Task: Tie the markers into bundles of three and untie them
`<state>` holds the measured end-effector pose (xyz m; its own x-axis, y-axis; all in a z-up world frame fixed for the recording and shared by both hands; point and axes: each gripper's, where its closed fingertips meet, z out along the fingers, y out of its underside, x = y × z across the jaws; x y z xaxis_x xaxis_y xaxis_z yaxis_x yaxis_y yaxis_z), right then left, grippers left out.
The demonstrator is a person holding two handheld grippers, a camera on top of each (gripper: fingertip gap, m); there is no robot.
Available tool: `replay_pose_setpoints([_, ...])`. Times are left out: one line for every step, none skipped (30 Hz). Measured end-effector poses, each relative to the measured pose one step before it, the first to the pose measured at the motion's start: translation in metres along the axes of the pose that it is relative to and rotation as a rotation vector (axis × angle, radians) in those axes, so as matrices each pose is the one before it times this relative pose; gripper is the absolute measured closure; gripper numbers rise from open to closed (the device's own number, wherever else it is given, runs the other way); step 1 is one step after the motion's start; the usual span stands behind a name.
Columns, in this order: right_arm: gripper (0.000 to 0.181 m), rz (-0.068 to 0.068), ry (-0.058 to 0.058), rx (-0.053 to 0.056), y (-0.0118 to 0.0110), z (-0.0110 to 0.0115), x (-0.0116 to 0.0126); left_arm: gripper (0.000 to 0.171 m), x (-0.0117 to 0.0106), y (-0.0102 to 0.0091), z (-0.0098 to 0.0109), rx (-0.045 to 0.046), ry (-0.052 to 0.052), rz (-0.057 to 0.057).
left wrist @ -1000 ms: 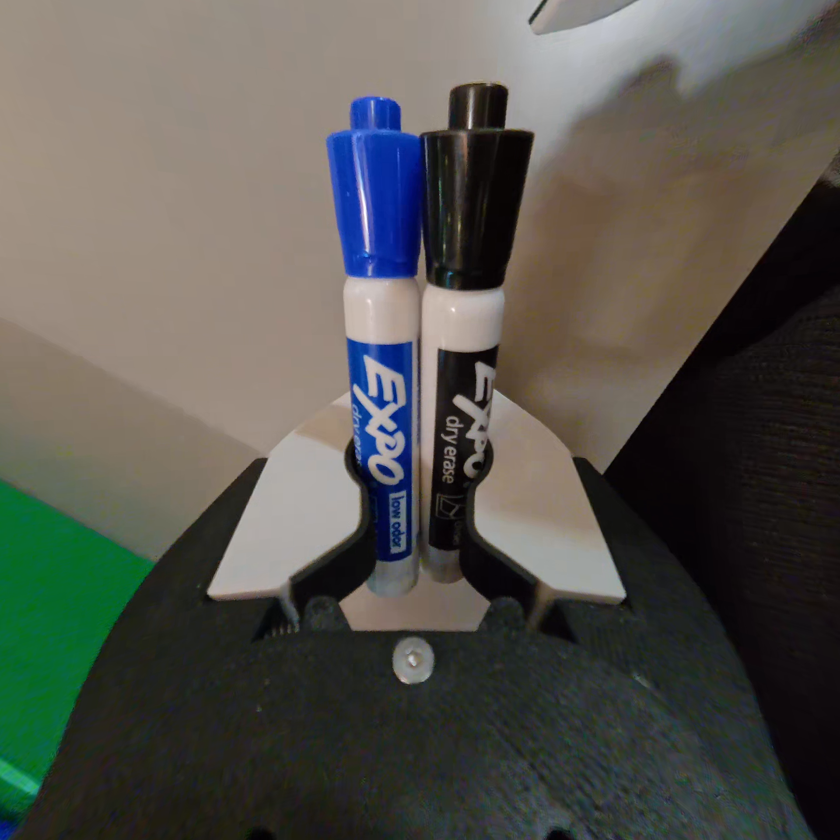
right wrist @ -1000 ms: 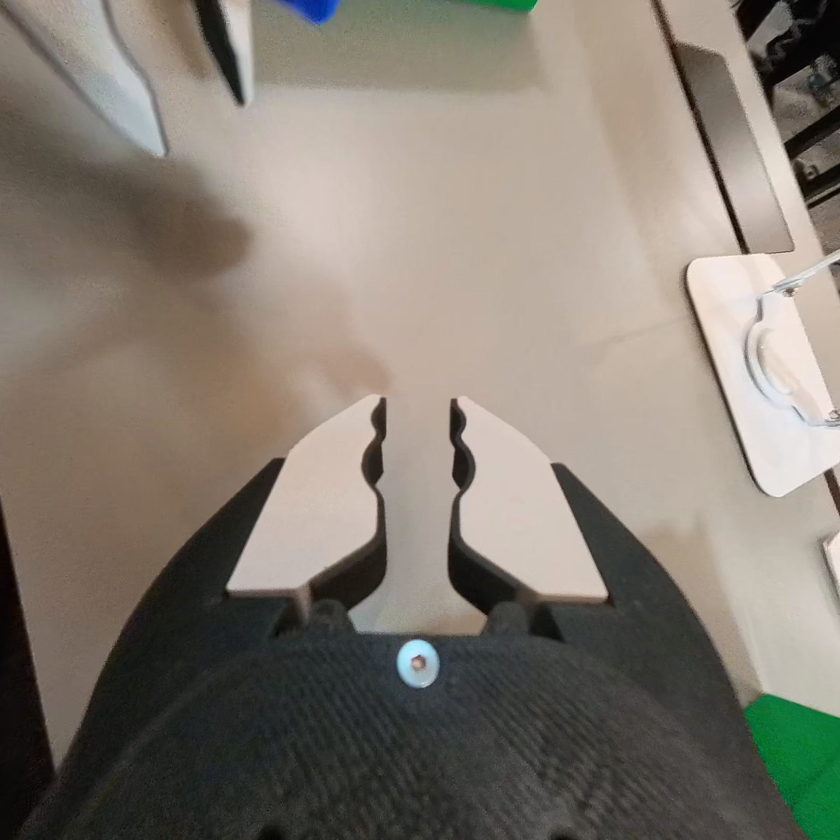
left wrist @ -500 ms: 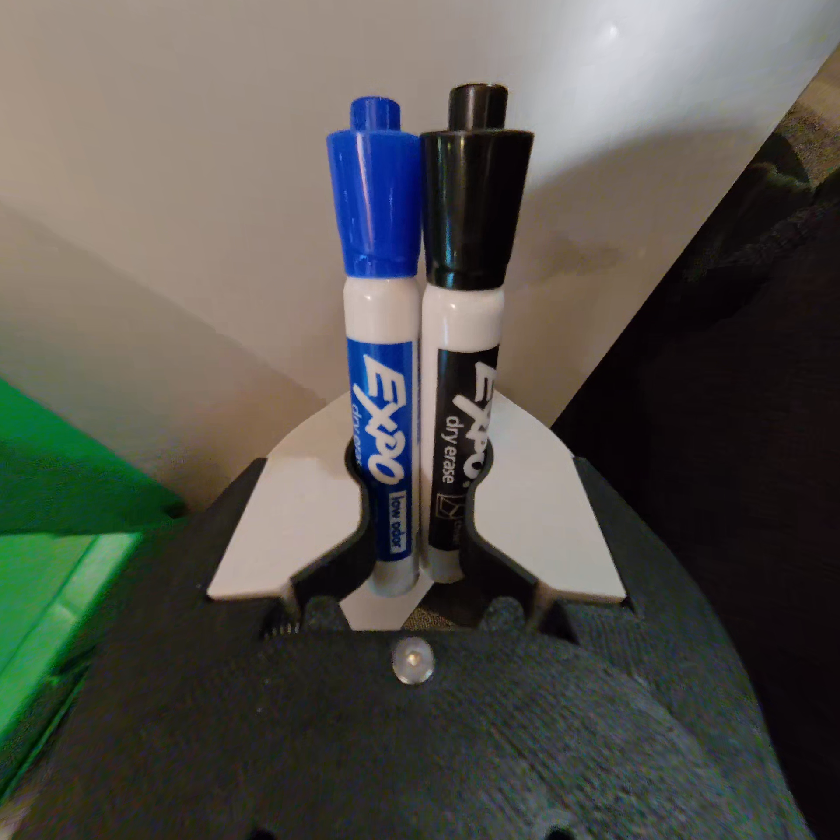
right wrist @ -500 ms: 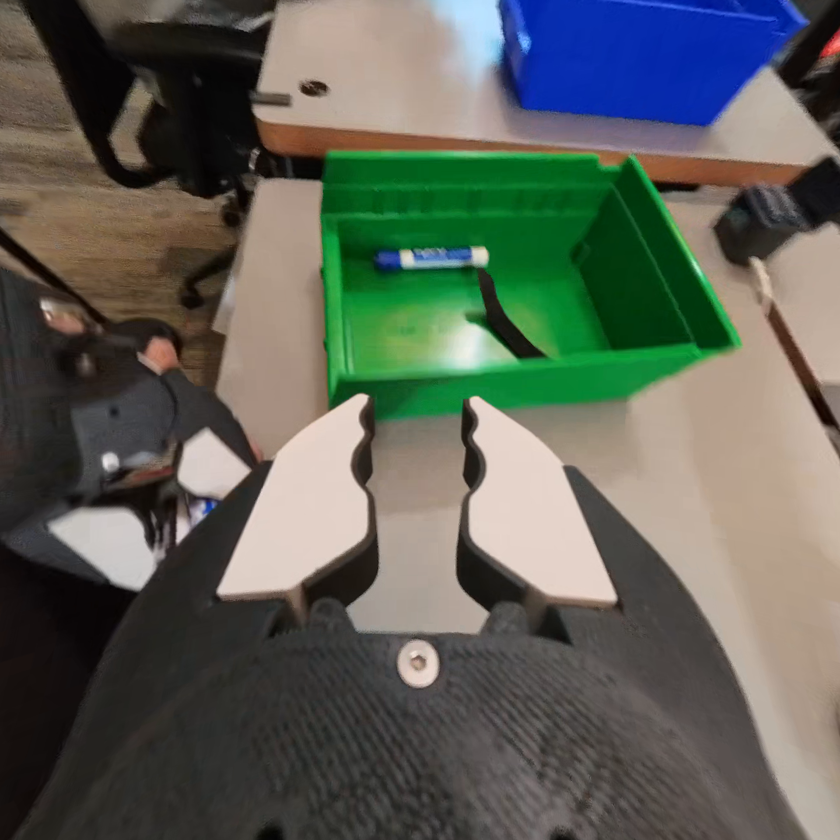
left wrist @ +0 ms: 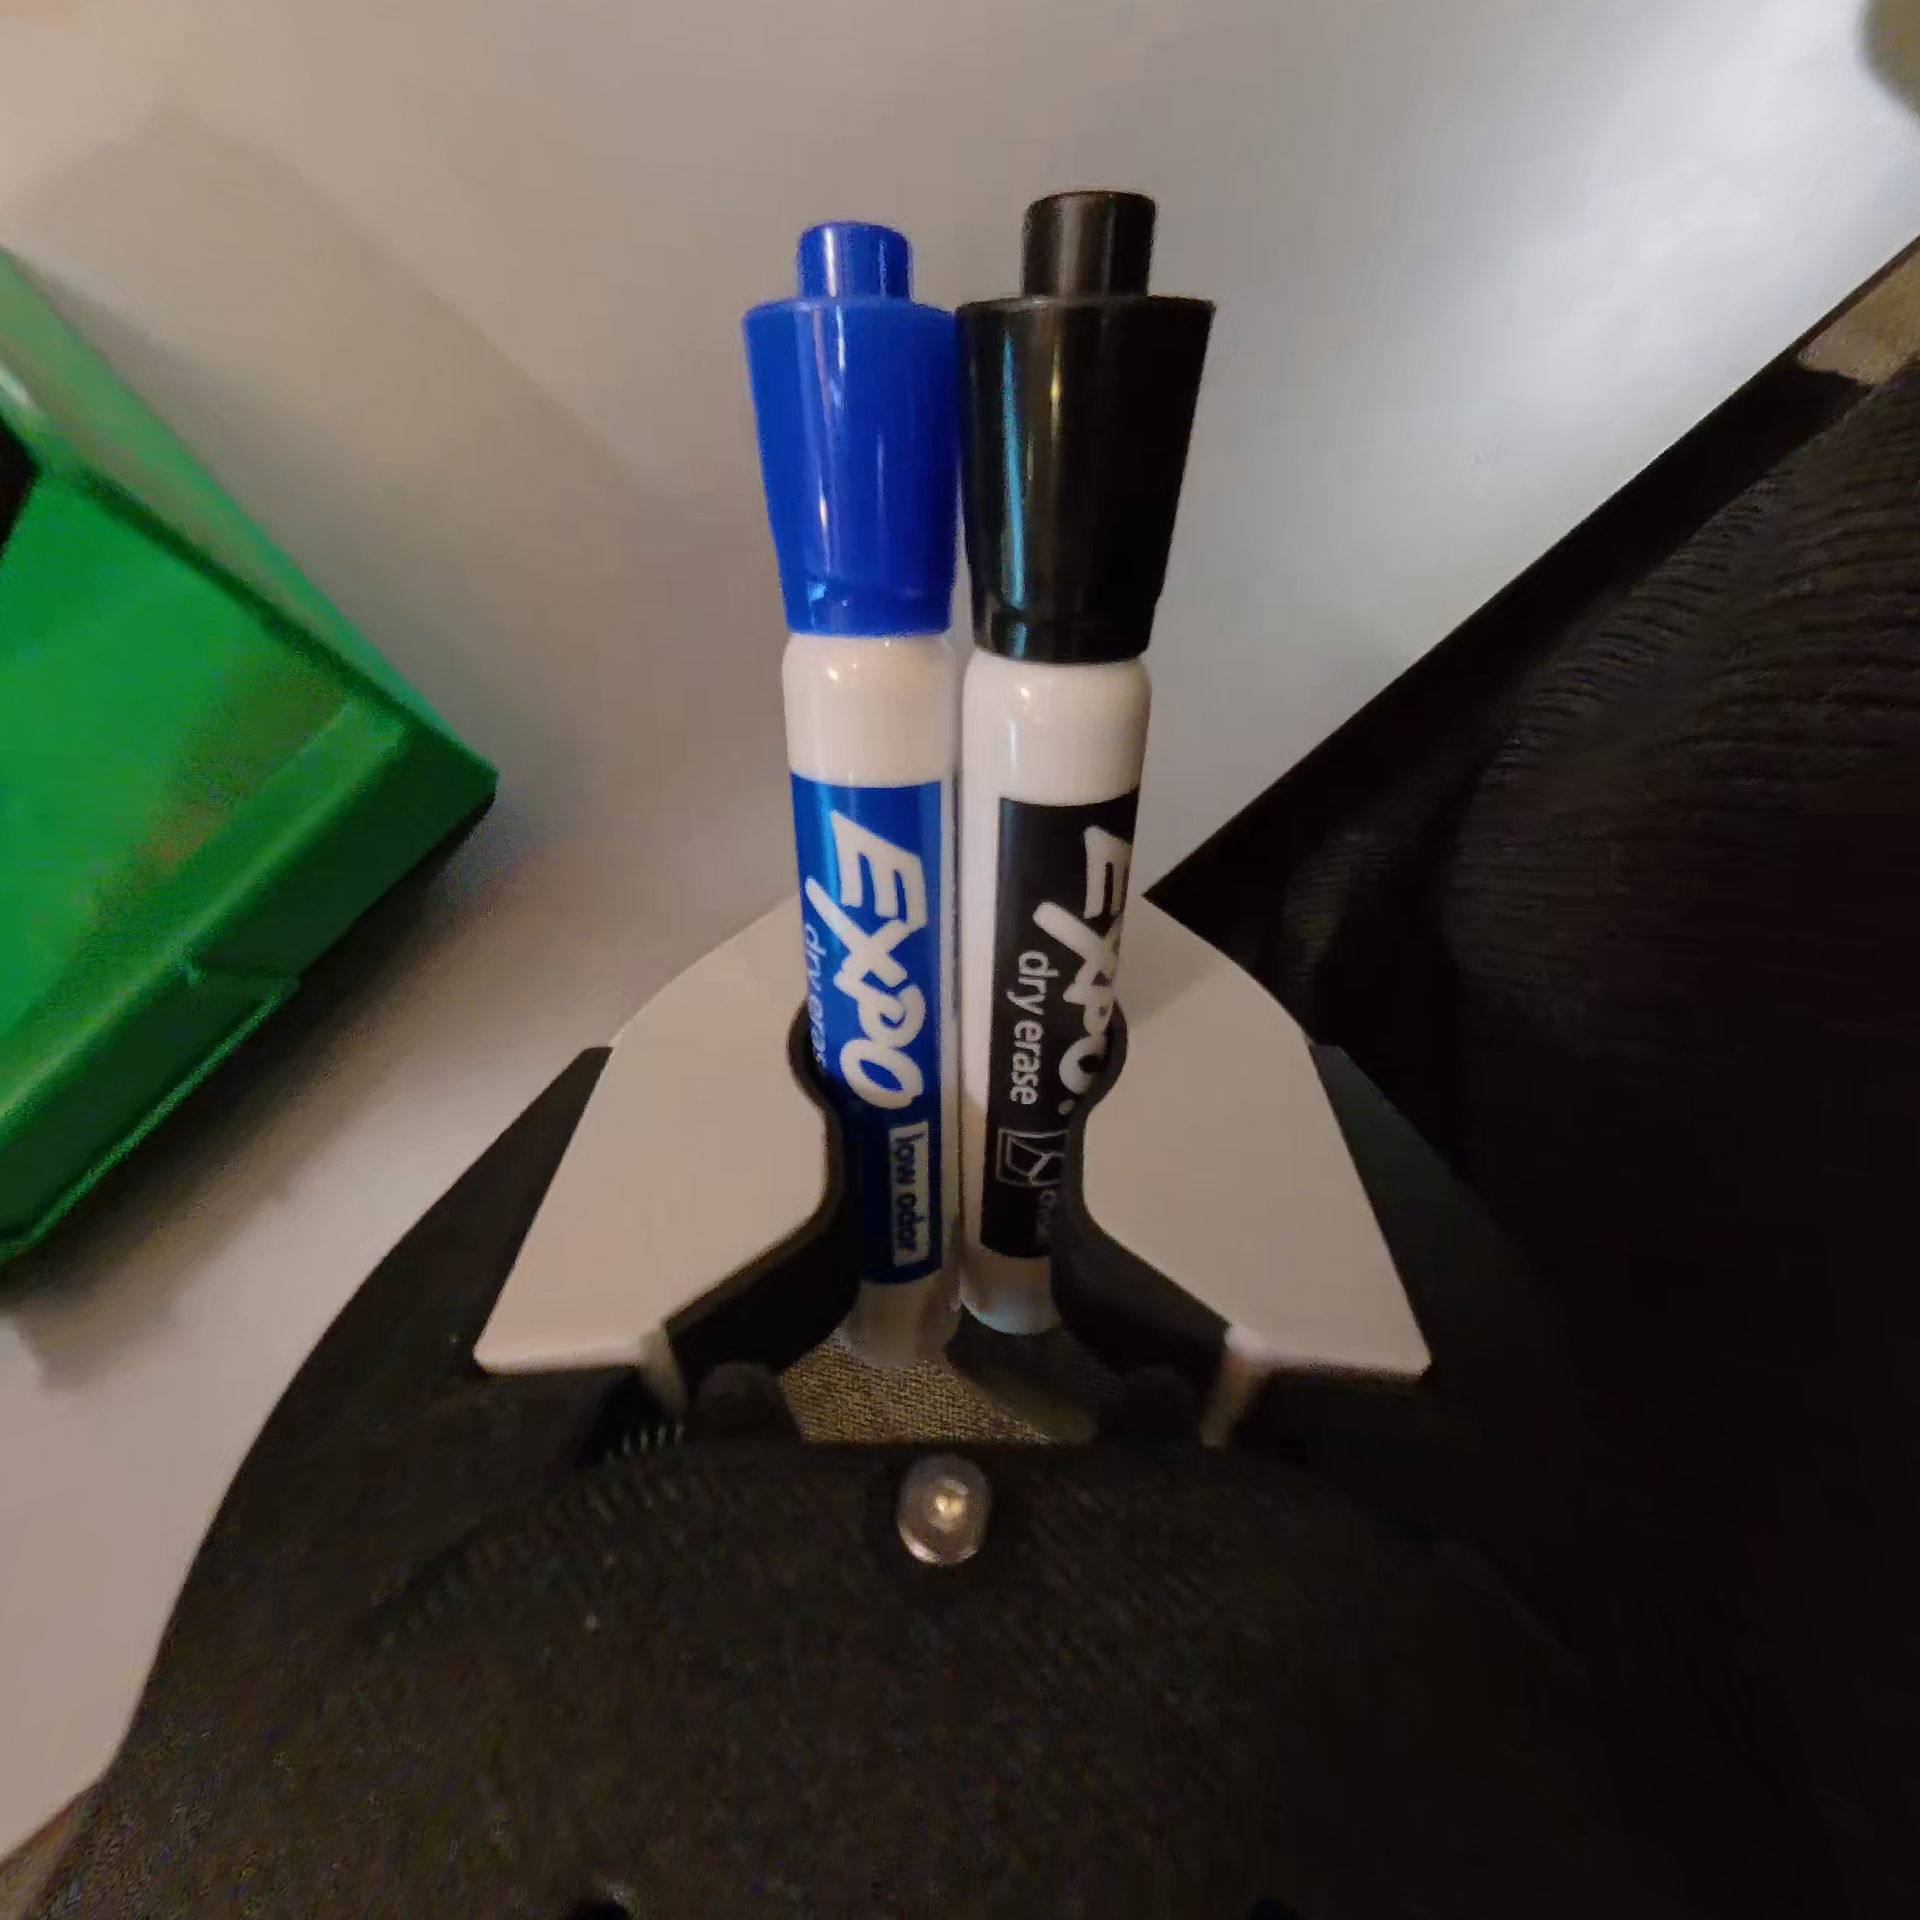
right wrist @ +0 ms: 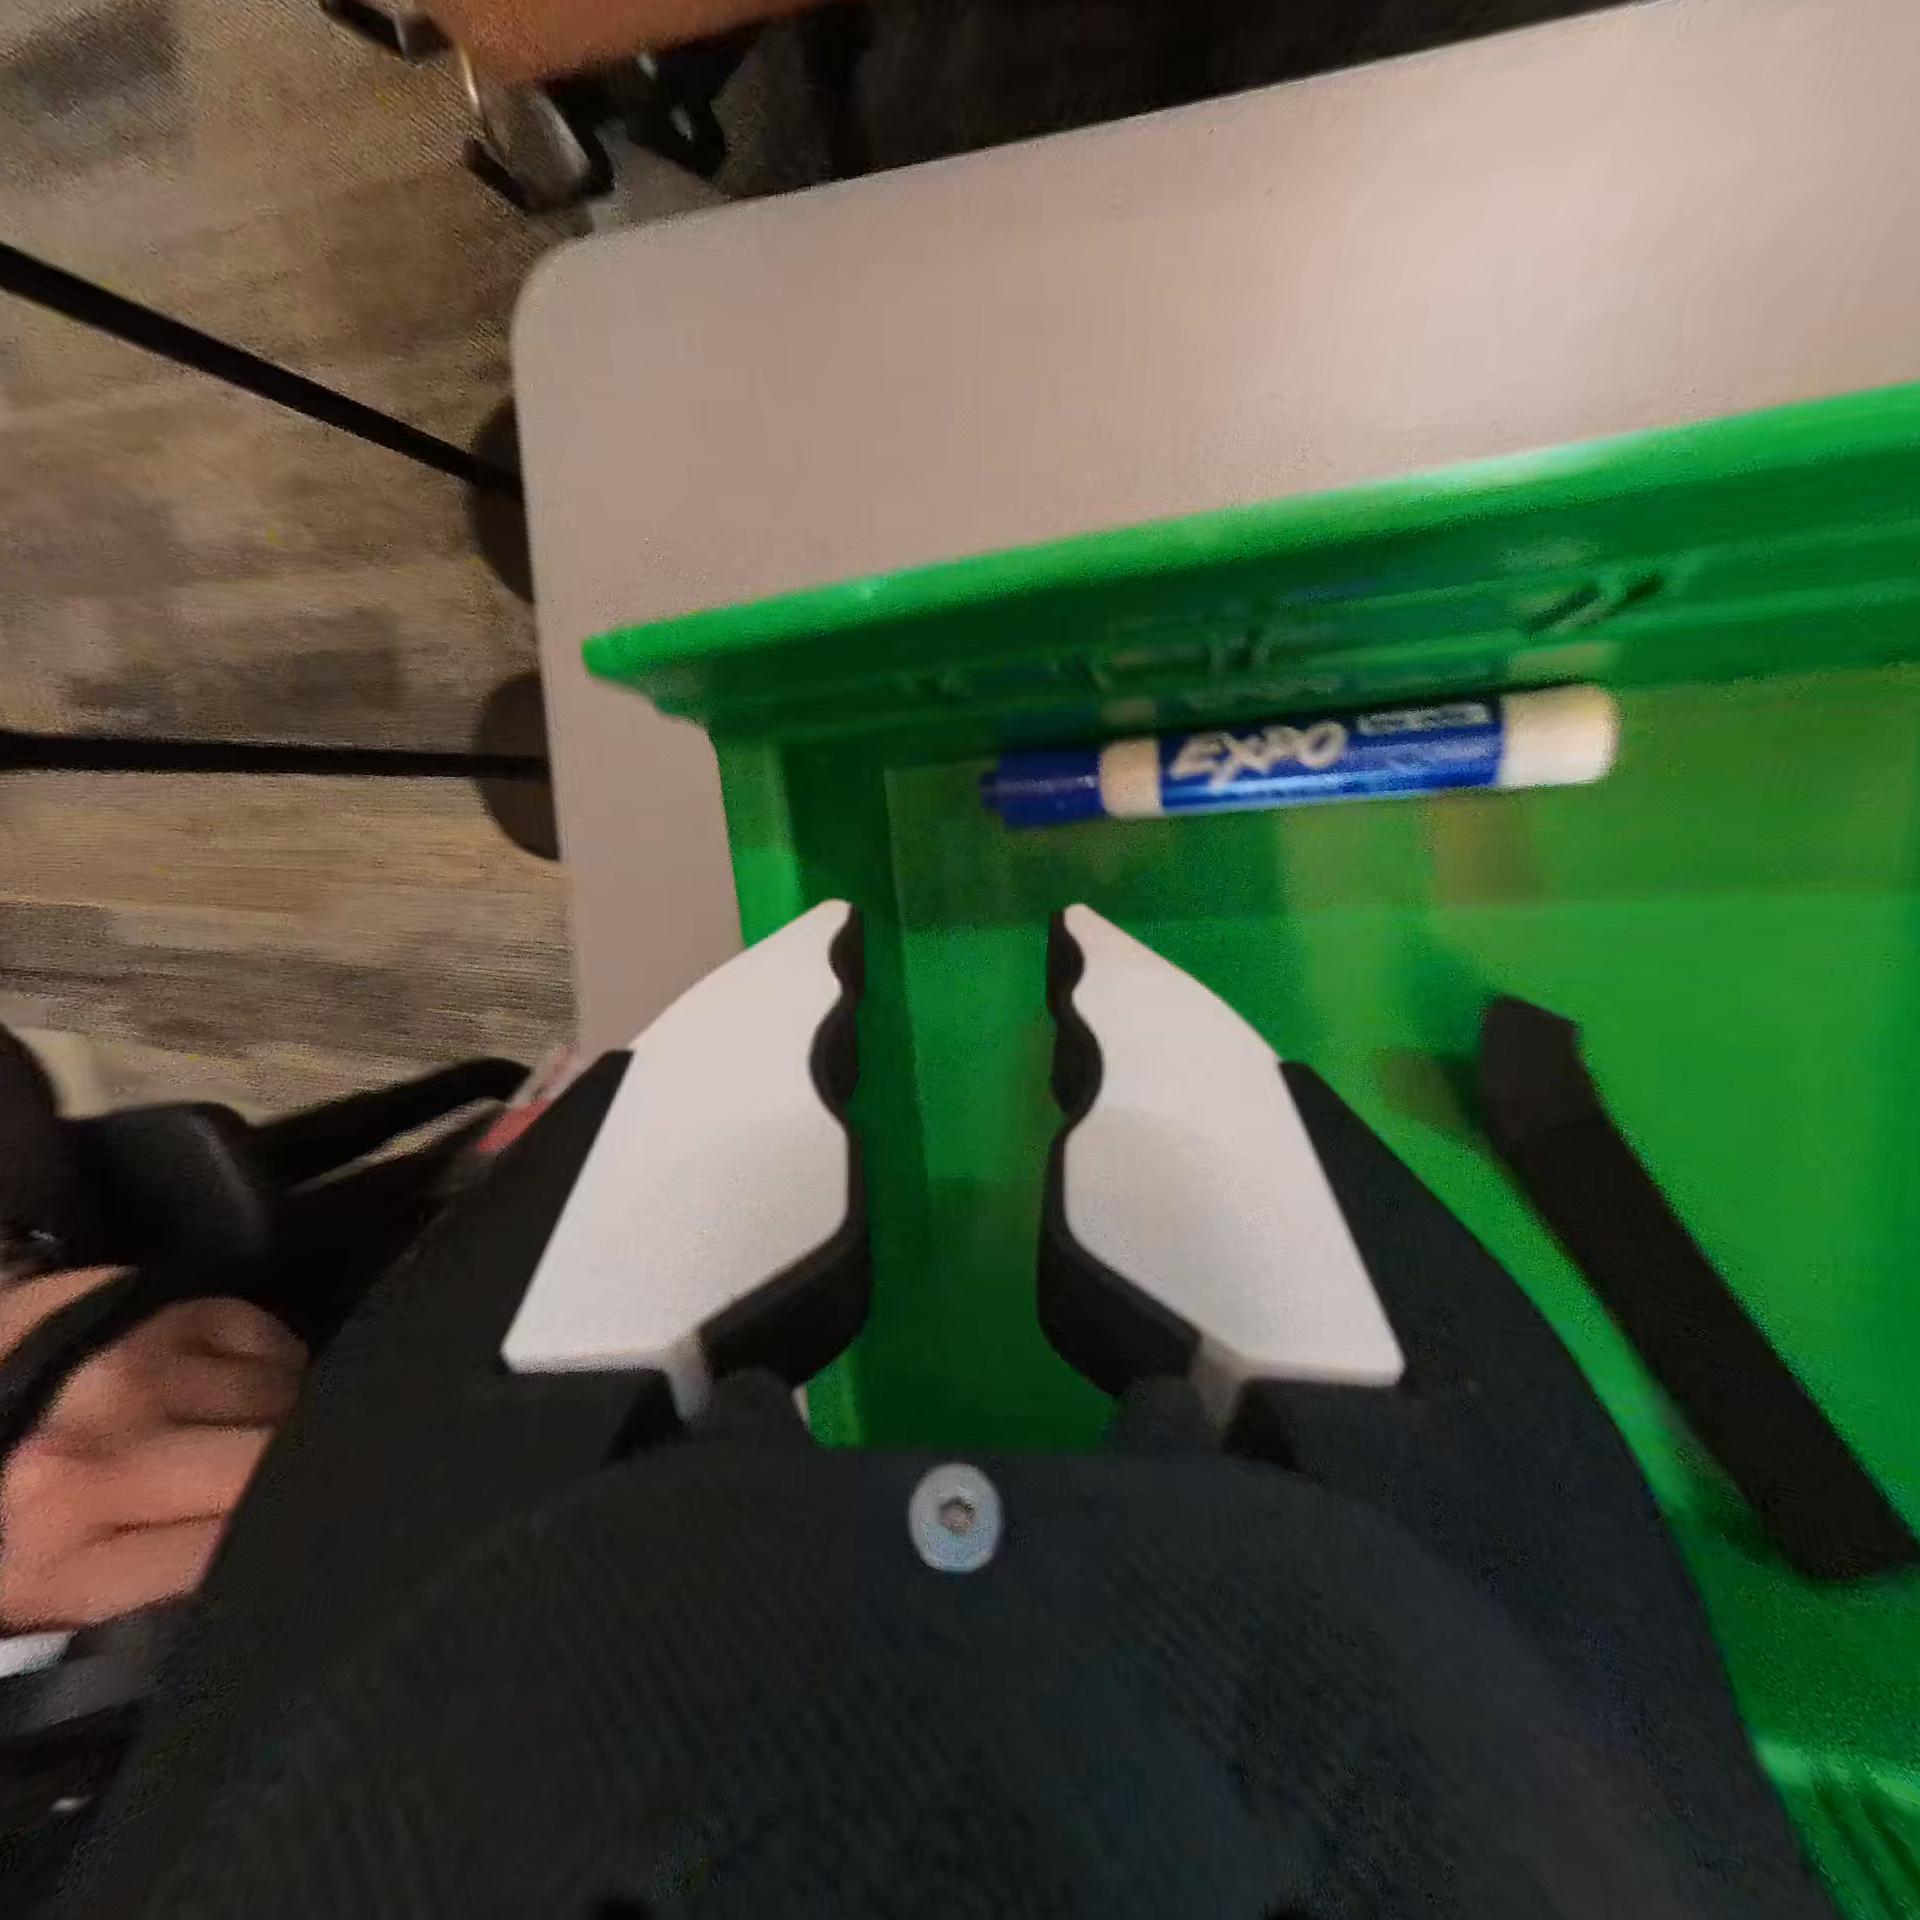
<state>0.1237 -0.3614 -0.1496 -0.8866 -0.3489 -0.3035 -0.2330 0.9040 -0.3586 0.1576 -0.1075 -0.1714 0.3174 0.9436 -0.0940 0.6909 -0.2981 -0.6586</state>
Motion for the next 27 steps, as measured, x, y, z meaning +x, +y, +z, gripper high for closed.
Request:
replay_pose_setpoints([0.146, 0.0316, -0.027, 0.0047, -0.00513, 0.00699, -0.00166, 0.127, -0.00033, 0.00231, -0.00319, 0.00623, 0.0001, -0.0181])
replay_pose_setpoints([0.146, 0.0158, -0.0025, 0.0028, -0.00396, 0.00641, 0.00045, 0.127, -0.00057, 0.00193, -0.00281, 0.00692, -0.0001, -0.0163])
replay_pose_setpoints([0.146, 0.0041, 0.0042, -0.0042, -0.00192, 0.00609, 0.00082, 0.127, -0.00051, 0.00194, -0.00249, 0.00445, 0.0008, -0.0153])
replay_pose_setpoints([0.145, 0.0051, 0.0117, -0.0073, -0.00054, 0.00572, 0.00219, 0.127, -0.00016, 0.00168, -0.00219, 0.00409, 0.0022, -0.0126])
replay_pose_setpoints([0.144, 0.0104, 0.0076, -0.0071, 0.00059, 0.00534, 0.00222, 0.127, 0.00001, 0.00137, -0.00189, 0.00523, 0.0015, -0.0086])
replay_pose_setpoints([0.143, 0.0147, -0.0002, -0.0138, 0.00216, 0.00482, 0.002, 0.127, 0.0001, 0.00126, -0.00174, 0.00314, -0.0003, -0.0051])
replay_pose_setpoints([0.142, 0.0127, 0.0032, -0.0192, 0.00353, 0.00367, 0.00299, 0.127, 0.00017, 0.00123, -0.00148, 0.00086, -0.001, -0.0021])
replay_pose_setpoints([0.142, 0.0056, 0.0175, -0.0207, 0.00421, 0.0024, 0.00583, 0.127, 0.00031, 0.00094, -0.00118, 0.00237, -0.0012, 0.0005])
replay_pose_setpoints([0.142, -0.0042, 0.0374, -0.0248, 0.00533, 0.00091, 0.00907, 0.127, 0.00047, 0.00067, -0.00097, 0.00319, -0.0001, 0.0009])
replay_pose_setpoints([0.142, -0.0097, 0.05, -0.0297, 0.00647, -0.00046, 0.01164, 0.127, 0.00099, 0.0008, -0.00055, 0.00308, 0.0037, 0.0012])
replay_pose_setpoints([0.142, -0.0076, 0.047, -0.0256, 0.00651, -0.00156, 0.01182, 0.127, 0.00136, 0.0005, -0.00001, 0.00345, 0.0065, 0.0022])
replay_pose_setpoints([0.143, 0.0062, 0.0336, -0.0117, 0.00498, -0.00301, 0.0103, 0.127, 0.00126, 0.00028, 0.00015, 0.00196, 0.0072, 0.003])
replay_pose_setpoints([0.144, 0.0217, 0.0086, 0.0062, 0.00228, -0.00424, 0.0068, 0.127, 0.00134, 0.00004, 0.00048, 0.00032, 0.0083, 0.0042])
replay_pose_setpoints([0.144, 0.0249, -0.0154, 0.0161, -0.0003, -0.00508, 0.00222, 0.127, 0.00111, -0.00044, 0.00036, 0.00094, 0.0077, 0.0039])
replay_pose_setpoints([0.142, 0.0256, -0.0335, 0.0258, -0.00283, -0.00499, -0.00213, 0.127, 0.00105, -0.00079, 0.00035, 0.00218, 0.0075, 0.0027])
replay_pose_setpoints([0.142, 0.0314, -0.0385, 0.0321, -0.00494, -0.00385, -0.00449, 0.127, 0.00082, -0.00091, 0.00012, 0.00359, 0.0067, 0.0011])
replay_pose_setpoints([0.141, 0.0304, -0.0342, 0.0318, -0.00579, -0.00175, -0.00518, 0.127, 0.00059, -0.00059, 0.00013, 0.00291, 0.0049, 0.0001])
replay_pose_setpoints([0.139, 0.0239, -0.0247, 0.0251, -0.00535, 0.00122, -0.00504, 0.127, 0.00023, 0.00015, 0.0001, 0.00042, 0.0014, -0.0003])
replay_pose_setpoints([0.137, 0.0207, -0.0073, 0.0155, -0.00373, 0.00406, -0.00308, 0.127, -0.00014, 0.00069, 0.00014, -0.00231, -0.0016, 0.001])
replay_pose_setpoints([0.133, 0.0215, 0.0105, 0.0099, -0.00227, 0.00628, -0.0005, 0.127, -0.00029, 0.00146, 0.00025, -0.00537, -0.004, 0.0019])
replay_pose_setpoints([0.132, 0.0232, 0.0142, 0.0098, -0.00151, 0.00738, 0.0004, 0.127, -0.00044, 0.00187, 0.00009, -0.00713, -0.0062, 0.0023])
replay_pose_setpoints([0.13, 0.0163, 0.0077, 0.0141, -0.00112, 0.00718, -0.00007, 0.127, -0.00061, 0.00177, -0.00014, -0.00642, -0.0077, 0.0029])
replay_pose_setpoints([0.138, -0.0036, -0.0025, 0.0308, -0.00338, 0.00378, -0.00212, 0.127, -0.00076, 0.00132, -0.00039, -0.00409, -0.0091, 0.0031])
replay_pose_setpoints([0.138, -0.0106, 0.0151, 0.0105, -0.00144, 0.00115, 0.0001, 0.127, -0.00092, 0.00084, -0.00075, -0.00157, -0.0092, 0.003])
replay_pose_setpoints([0.136, -0.017, 0.0094, -0.0119, 0.00116, -0.00011, 0.00002, 0.127, -0.0009, 0.00037, -0.0008, 0.0007, -0.0067, 0.0013])
replay_pose_setpoints([0.136, -0.0248, 0.0162, -0.0257, 0.00337, -0.00101, 0.00209, 0.127, -0.00054, 0.00015, -0.00061, 0.00178, -0.0009, -0.0012])
replay_pose_setpoints([0.137, -0.0318, 0.0276, -0.0264, 0.00442, -0.00156, 0.00457, 0.127, -0.00041, 0.00031, -0.00032, 0.00222, 0.0032, -0.0041])
